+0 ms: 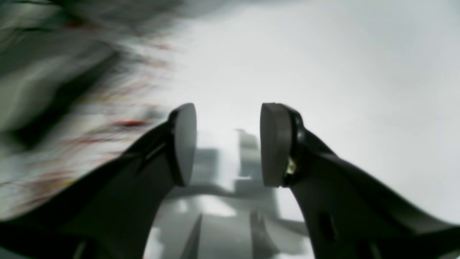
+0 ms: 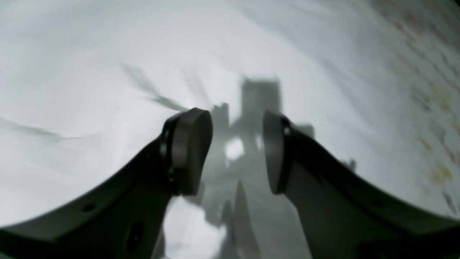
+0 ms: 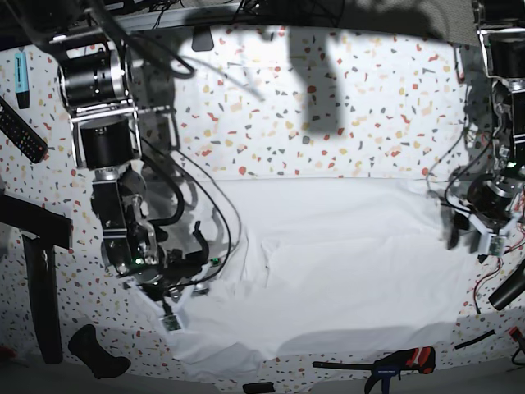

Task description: Fold the T-shirt properly

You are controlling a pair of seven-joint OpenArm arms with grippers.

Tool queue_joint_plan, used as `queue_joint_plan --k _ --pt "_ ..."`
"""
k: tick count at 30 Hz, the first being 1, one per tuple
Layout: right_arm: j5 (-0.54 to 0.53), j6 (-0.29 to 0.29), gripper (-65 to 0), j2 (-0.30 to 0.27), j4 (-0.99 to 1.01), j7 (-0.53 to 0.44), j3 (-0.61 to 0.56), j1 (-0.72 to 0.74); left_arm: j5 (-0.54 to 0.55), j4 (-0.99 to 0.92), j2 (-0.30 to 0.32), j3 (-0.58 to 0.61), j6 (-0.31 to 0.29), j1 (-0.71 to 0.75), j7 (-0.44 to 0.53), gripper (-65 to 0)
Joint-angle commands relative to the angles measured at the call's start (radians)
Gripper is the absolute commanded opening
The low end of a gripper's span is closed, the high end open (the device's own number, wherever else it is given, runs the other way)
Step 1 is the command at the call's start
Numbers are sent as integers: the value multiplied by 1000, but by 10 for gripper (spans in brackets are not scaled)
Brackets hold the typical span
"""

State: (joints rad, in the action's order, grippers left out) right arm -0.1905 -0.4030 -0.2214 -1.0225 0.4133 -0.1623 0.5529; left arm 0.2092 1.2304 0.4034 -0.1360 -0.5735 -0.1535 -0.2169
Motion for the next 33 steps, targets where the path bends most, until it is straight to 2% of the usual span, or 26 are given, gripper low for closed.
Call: queue_joint_plan --k 1,2,4,5,7,8,9,14,17,24,29,33 --pt "-4 -1 -377 -9 -15 -27 5 10 68 22 17 -5 -69 -24 16 -370" --pt "-2 -1 -377 -10 -15 -43 5 -11 106 22 14 -5 -125 -24 0 -371" --pt "20 0 -377 -12 -15 -84 6 -63 98 21 5 -5 -125 -20 -10 -371" --pt "40 0 -377 -15 -15 -112 6 -90 60 16 0 -5 -103 -20 3 -371" --pt "64 0 -377 -23 -15 -171 6 -145 -48 -14 -10 -5 26 -24 53 -371" --pt "61 1 -377 -27 -15 -184 6 -166 -67 -39 -10 -5 69 -29 61 -371" --pt "56 2 -377 -31 -15 -186 6 -185 -68 -72 -9 -5 81 -37 61 -371" --pt "57 2 -377 -40 -15 -183 6 -240 -67 -267 -10 -5 73 -66 101 -371" --pt "56 -1 -377 -39 -19 -154 6 -260 -70 -309 -9 -5 73 -49 98 -371" --pt "60 -2 -377 -40 -97 -153 6 -332 -70 -239 12 -5 66 27 87 -371" --pt "60 -2 -377 -42 -166 -98 6 -392 -57 -123 29 -5 65 89 54 -371" --pt "60 -2 -377 -53 -222 -95 6 -468 -48 -20 50 -5 65 166 47 -371"
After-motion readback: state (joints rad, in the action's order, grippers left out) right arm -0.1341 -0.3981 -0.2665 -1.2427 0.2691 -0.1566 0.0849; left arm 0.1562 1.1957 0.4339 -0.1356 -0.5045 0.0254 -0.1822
